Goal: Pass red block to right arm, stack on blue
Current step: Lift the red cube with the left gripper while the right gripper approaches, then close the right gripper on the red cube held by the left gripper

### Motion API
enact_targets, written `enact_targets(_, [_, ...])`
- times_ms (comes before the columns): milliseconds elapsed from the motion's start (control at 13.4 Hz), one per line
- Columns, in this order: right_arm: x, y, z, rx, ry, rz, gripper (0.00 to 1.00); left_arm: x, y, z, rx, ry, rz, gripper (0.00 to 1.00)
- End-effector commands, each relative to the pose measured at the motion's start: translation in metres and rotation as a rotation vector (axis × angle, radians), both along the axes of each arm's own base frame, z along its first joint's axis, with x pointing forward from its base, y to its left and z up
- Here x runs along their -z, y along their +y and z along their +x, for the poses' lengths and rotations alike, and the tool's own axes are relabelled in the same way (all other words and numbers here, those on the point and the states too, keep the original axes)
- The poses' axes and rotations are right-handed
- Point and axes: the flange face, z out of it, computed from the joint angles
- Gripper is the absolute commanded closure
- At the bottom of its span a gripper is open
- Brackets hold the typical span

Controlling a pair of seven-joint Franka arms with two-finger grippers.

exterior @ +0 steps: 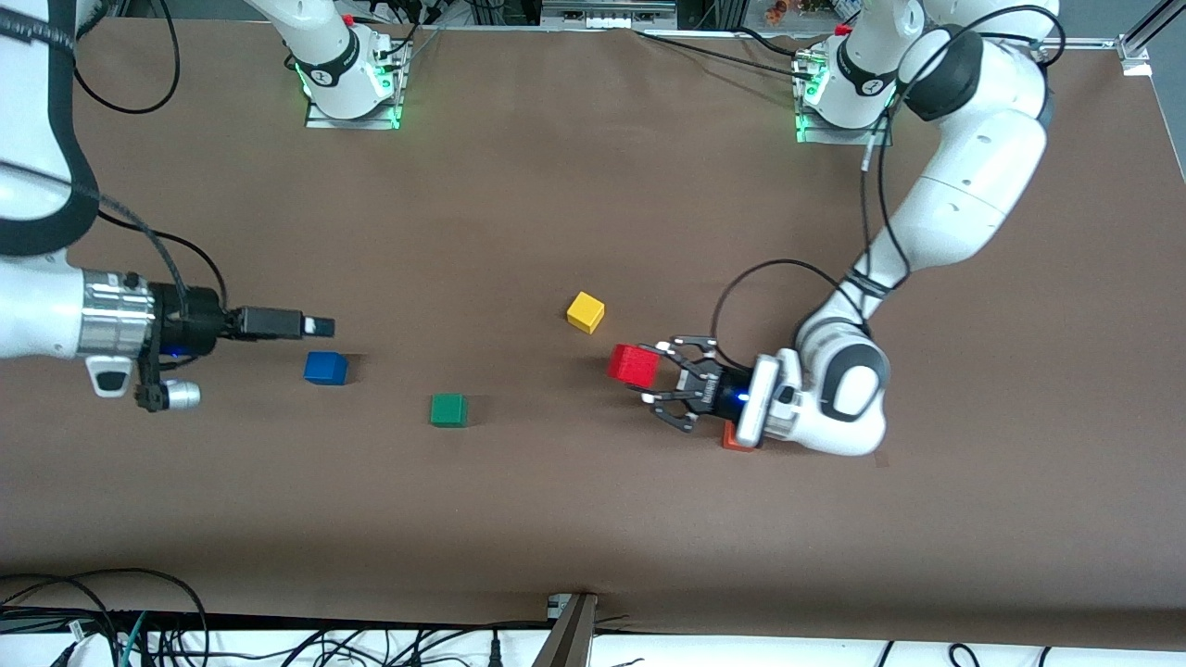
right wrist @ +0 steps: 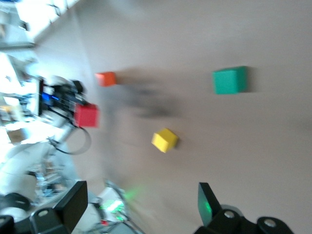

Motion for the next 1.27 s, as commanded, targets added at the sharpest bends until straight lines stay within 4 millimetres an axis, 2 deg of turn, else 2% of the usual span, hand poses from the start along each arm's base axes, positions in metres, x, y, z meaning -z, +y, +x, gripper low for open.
enact_targets(0, [0.020, 0.020, 0.016, 0.062, -0.001, 0.081, 0.00, -0.018, -0.051, -0.011, -0.036, 0.042, -0.013, 1.00])
enact_targets(224, [0.039, 0.066, 0.028, 0.174, 0.009, 0.146, 0.00, -0.030, -0.090, -0.019, -0.089, 0.069, -0.023, 1.00])
enact_targets(299, [0.043, 0.076, 0.030, 0.191, 0.005, 0.154, 0.00, -0.036, -0.109, -0.025, -0.104, 0.075, -0.022, 1.00])
enact_targets(448, [0.051, 0.099, 0.031, 0.215, 0.004, 0.184, 0.00, -0.050, -0.129, -0.031, -0.146, 0.085, -0.001, 1.00])
enact_targets(598, [0.066, 0.113, 0.024, 0.216, 0.042, 0.180, 0.00, -0.067, -0.130, -0.023, -0.166, 0.113, -0.014, 1.00])
enact_targets(822, [0.084, 0.124, 0.010, 0.201, 0.088, 0.168, 0.00, -0.071, -0.130, -0.021, -0.163, 0.136, -0.015, 1.00])
enact_targets(972, [0.082, 0.127, 0.007, 0.191, 0.095, 0.172, 0.00, -0.073, -0.128, -0.020, -0.165, 0.135, -0.014, 1.00])
enact_targets(1196, [0.069, 0.142, -0.003, 0.186, 0.125, 0.181, 0.00, -0.073, -0.128, -0.020, -0.165, 0.136, -0.014, 1.00])
